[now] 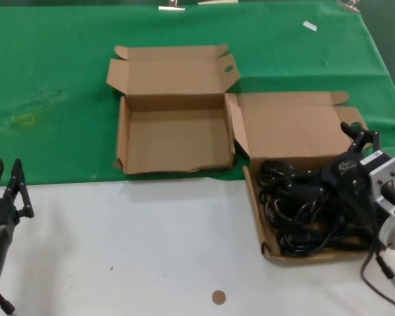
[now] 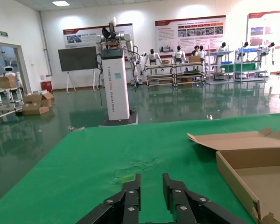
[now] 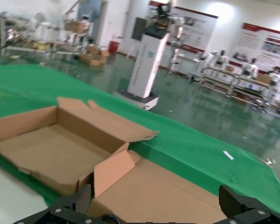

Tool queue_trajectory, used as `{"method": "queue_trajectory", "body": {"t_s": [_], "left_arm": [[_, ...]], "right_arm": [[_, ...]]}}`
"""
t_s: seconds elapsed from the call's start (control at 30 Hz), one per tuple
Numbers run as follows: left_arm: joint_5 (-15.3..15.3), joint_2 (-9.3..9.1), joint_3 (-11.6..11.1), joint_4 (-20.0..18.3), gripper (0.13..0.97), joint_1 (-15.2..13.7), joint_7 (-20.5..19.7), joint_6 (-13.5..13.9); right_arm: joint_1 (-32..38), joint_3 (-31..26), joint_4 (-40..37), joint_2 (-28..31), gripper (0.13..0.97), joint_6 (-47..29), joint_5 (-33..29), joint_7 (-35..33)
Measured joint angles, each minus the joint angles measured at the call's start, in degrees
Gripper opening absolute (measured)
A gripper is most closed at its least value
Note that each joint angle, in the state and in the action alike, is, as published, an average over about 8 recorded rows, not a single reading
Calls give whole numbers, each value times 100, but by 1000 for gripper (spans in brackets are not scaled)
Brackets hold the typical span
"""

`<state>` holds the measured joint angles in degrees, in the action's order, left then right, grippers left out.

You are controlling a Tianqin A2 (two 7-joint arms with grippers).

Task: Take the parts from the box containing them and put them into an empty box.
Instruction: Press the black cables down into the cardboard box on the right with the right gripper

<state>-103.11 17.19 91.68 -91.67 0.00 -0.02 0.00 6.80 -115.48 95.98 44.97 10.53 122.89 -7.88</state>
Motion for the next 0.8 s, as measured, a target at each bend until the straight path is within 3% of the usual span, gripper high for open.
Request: {"method": "queue_trajectory", "body": {"t_s": [0.13, 0.37, 0.8], "left_arm": [[0, 0, 0, 0, 249, 0, 0, 0], [0, 0, 0, 0, 183, 0, 1, 0], [0, 0, 0, 0, 146, 0, 1, 0]], "right_arm": [[219, -253, 0, 475, 966, -232, 111, 35], [636, -523, -66, 1201, 966, -1001, -63, 418], [1266, -487, -385, 1992, 966, -2747, -1272, 1084]]}}
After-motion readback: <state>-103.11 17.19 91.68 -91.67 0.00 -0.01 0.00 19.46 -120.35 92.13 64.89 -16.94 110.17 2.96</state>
